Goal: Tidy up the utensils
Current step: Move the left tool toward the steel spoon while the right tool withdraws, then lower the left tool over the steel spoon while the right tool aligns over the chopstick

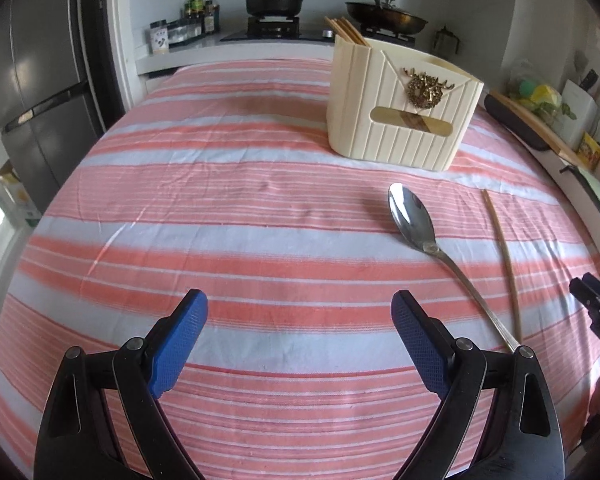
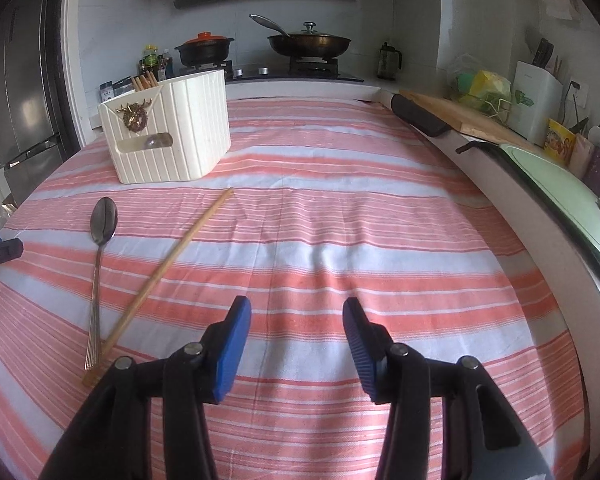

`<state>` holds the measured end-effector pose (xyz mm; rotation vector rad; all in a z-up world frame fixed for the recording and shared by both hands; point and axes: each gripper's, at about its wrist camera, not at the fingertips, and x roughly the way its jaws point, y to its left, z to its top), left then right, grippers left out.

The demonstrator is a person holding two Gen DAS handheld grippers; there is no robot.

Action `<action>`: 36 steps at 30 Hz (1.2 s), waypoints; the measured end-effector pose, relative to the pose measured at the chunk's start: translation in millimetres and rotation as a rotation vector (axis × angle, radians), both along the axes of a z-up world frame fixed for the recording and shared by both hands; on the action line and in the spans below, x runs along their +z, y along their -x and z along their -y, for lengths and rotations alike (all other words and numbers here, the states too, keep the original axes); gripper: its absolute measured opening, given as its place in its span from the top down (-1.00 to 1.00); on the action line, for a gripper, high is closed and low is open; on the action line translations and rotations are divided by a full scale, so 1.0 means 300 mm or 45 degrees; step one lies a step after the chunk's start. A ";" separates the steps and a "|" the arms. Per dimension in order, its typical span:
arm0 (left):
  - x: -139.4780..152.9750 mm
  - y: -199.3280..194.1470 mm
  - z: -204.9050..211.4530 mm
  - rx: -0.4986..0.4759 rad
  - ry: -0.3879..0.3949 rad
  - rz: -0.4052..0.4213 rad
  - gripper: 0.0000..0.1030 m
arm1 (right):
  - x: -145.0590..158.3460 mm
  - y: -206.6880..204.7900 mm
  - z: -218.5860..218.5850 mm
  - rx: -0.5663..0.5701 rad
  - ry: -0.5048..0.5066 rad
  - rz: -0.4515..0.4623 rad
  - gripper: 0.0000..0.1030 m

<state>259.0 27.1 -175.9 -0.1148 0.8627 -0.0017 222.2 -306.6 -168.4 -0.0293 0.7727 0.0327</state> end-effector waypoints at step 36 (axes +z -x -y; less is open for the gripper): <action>-0.071 -0.081 0.244 -0.171 -0.122 -0.083 -0.94 | -0.021 -0.129 -0.324 0.256 -0.191 -0.253 0.06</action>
